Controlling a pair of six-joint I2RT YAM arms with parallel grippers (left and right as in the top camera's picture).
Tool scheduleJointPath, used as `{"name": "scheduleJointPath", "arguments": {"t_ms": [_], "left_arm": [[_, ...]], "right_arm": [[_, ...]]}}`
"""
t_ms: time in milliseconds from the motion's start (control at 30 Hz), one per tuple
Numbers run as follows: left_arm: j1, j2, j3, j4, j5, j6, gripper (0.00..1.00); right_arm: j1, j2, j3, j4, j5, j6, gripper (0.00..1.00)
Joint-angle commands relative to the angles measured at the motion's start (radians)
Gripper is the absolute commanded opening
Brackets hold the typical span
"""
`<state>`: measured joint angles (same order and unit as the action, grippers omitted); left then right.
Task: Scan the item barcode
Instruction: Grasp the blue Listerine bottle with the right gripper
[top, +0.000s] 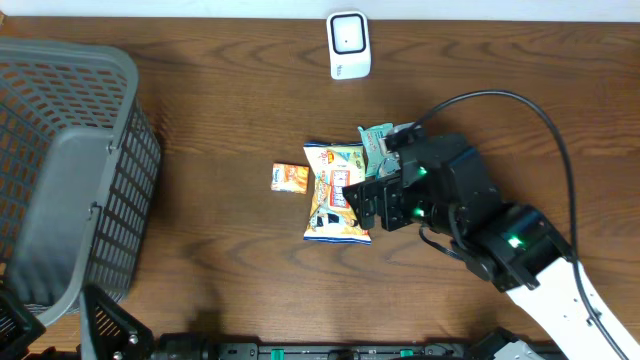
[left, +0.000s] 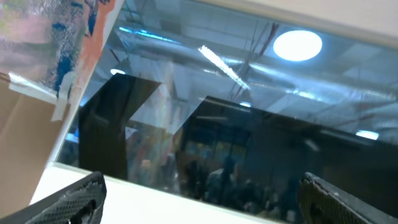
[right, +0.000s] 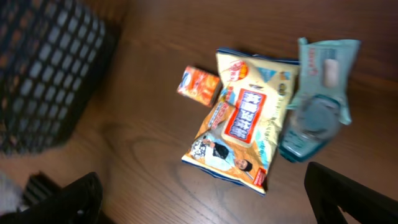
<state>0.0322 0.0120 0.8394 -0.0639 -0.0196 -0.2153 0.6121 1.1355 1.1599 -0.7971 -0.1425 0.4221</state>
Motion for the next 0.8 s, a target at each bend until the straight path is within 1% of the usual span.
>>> {"name": "scheduleJointPath", "arguments": {"t_ms": [0,100,200,300,367,433,533,633,667,767], "left_arm": [[0.005,-0.009,-0.011,0.025,0.021,-0.135,0.98],[0.005,-0.008,-0.022,0.023,0.021,-0.195,0.98],[0.004,-0.008,-0.031,-0.018,0.02,-0.193,0.98],[0.003,-0.007,-0.031,-0.174,0.02,-0.216,0.98],[0.003,-0.005,-0.035,-0.26,0.021,-0.233,0.98],[0.003,-0.003,-0.047,-0.306,0.021,-0.235,0.98],[0.003,-0.002,-0.105,-0.317,0.021,-0.203,0.98],[0.003,-0.002,-0.183,-0.307,0.039,-0.073,0.98],[0.003,-0.002,-0.21,-0.299,0.039,-0.048,0.98],[0.003,-0.002,-0.296,-0.272,0.062,-0.043,0.98]], "right_arm": [[0.007,-0.012,0.019,-0.042,0.09,0.119,0.99],[0.007,-0.011,0.018,-0.064,0.092,0.127,0.99],[0.007,-0.012,0.018,-0.068,0.093,0.127,0.99],[0.007,-0.011,0.018,-0.077,0.119,0.129,0.99],[0.007,-0.011,0.018,-0.104,0.179,0.177,0.99],[0.007,-0.011,0.018,-0.142,0.269,0.259,0.99],[0.007,-0.011,0.018,-0.2,0.357,0.39,0.99],[0.007,-0.006,0.018,-0.222,0.37,0.467,0.99],[0.007,-0.002,0.018,-0.221,0.369,0.485,0.99],[0.007,0.012,0.018,-0.216,0.37,0.519,0.99]]}}
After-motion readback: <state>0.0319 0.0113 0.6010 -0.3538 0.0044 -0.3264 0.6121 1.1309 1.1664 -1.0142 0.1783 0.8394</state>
